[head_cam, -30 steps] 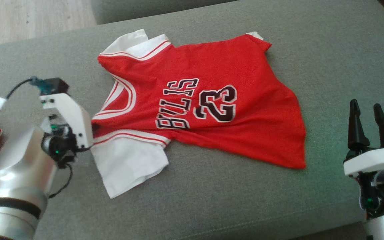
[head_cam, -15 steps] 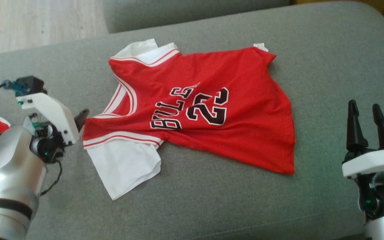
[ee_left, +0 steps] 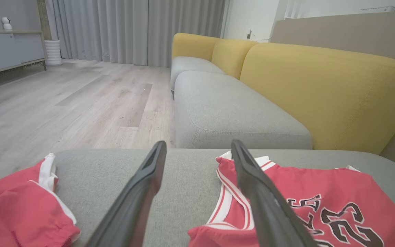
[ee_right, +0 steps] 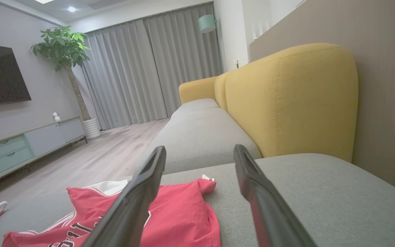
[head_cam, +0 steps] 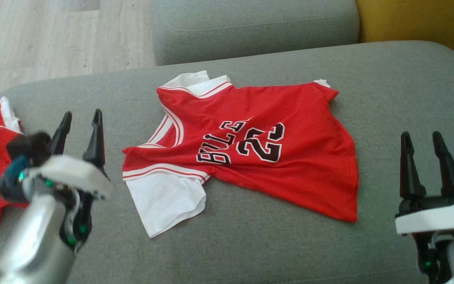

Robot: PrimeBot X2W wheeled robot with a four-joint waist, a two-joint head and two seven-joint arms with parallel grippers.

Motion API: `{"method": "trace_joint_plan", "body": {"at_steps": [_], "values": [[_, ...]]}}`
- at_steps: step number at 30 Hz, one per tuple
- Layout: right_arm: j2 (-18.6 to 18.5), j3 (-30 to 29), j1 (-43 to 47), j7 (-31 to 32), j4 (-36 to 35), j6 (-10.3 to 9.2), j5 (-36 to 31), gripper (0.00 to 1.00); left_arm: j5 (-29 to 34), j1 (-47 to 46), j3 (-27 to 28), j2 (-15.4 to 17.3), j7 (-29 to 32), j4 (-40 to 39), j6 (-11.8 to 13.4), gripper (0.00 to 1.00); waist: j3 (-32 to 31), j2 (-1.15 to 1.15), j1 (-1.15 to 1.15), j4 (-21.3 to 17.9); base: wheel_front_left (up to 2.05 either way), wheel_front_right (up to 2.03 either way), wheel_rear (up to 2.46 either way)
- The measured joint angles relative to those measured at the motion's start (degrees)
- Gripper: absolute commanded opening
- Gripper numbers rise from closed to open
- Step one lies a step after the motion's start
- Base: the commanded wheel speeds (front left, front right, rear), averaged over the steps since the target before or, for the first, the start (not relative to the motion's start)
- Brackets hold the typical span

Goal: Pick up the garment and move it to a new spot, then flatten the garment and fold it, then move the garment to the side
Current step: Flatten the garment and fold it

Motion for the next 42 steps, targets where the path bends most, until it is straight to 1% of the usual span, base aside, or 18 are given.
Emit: {"method": "trace_joint_plan", "body": {"at_steps": [3,5,7,9,11,13,15,21,22,27,29,31,33,38,42], "values": [[-0.3,0.7,1.3,-0.9,-0.2,0.0,-1.1,1.0,2.1,6.9,2.0,0.4,-0.6,-9.0,3.8,1.0,-0.2,0.0,0.0,0.7,0.0,0.0,0.0],[-0.8,1.8,2.1,-1.3,-0.1,0.0,-1.8,1.0,4.0,11.7,4.2,-0.3,-0.6,-15.3,6.1,1.0,-0.2,0.0,0.0,0.9,0.0,0.0,0.0],[-0.9,2.1,2.9,-1.9,-0.1,0.0,-2.2,1.0,6.5,16.2,6.6,-1.8,-0.6,-21.1,7.7,1.0,-0.3,0.0,0.0,1.1,0.0,0.0,0.0],[-0.9,1.9,4.1,-2.0,0.3,0.0,-2.4,1.0,8.7,20.3,8.8,-3.7,-0.6,-24.9,8.2,1.0,-0.3,0.0,0.0,1.4,0.0,0.0,0.0],[-0.8,1.8,5.5,-2.5,0.5,0.0,-3.0,1.0,11.4,23.4,9.7,-5.1,-0.6,-27.0,8.1,1.0,-0.4,0.0,0.0,1.7,0.0,0.0,0.0],[-0.7,1.8,6.6,-2.7,0.7,0.0,-3.1,1.0,14.1,25.8,9.9,-6.0,-0.6,-27.3,7.3,1.0,-0.5,0.0,0.0,2.0,0.0,0.0,0.0],[-0.7,1.7,6.8,-2.8,0.9,0.0,-3.3,1.0,15.0,27.1,10.4,-7.2,-0.6,-26.9,6.6,1.0,-0.7,0.0,0.0,2.1,0.0,0.0,0.0],[-0.7,1.7,6.6,-2.9,0.9,0.0,-4.2,1.0,17.3,27.7,12.9,-10.1,-0.6,-25.1,4.4,1.0,-0.9,0.0,0.0,1.9,0.0,0.0,0.0],[-0.7,1.9,6.3,-2.9,0.9,0.0,-4.2,1.0,18.0,27.7,13.9,-10.7,-0.6,-24.5,3.6,1.0,-0.8,0.0,0.0,1.8,0.0,0.0,0.0],[-0.9,2.2,6.3,-2.8,1.3,0.0,-4.2,1.0,19.7,27.7,16.0,-12.4,-0.6,-23.5,2.0,1.0,-0.7,0.0,0.0,1.8,0.0,0.0,0.0],[-0.9,2.5,6.3,-1.4,1.7,0.0,-4.2,1.0,20.0,27.7,16.3,-12.5,-0.6,-22.5,1.5,1.0,-0.6,0.0,0.0,1.8,0.0,0.0,0.0],[-1.1,3.0,6.3,2.1,3.4,0.0,-4.0,1.0,19.1,27.6,16.4,-12.9,-0.3,-20.0,0.4,1.0,-0.4,0.0,0.0,1.7,0.0,0.0,0.0],[-1.3,3.4,6.3,6.2,5.4,0.0,-3.0,1.0,16.1,27.4,17.0,-13.8,2.8,-17.4,0.0,1.0,-0.3,0.0,0.0,1.8,0.0,0.0,0.0],[-1.8,5.7,6.2,17.8,9.7,0.0,-0.3,1.0,12.5,24.3,16.0,-12.9,19.0,-13.0,-1.5,1.0,0.1,0.0,0.0,2.1,0.0,0.0,0.0],[-1.6,5.8,5.0,24.2,12.5,0.0,1.9,1.0,7.2,19.7,16.4,-12.5,31.1,-9.6,-1.4,1.0,0.9,0.0,0.0,2.3,0.0,0.0,0.0]]}}
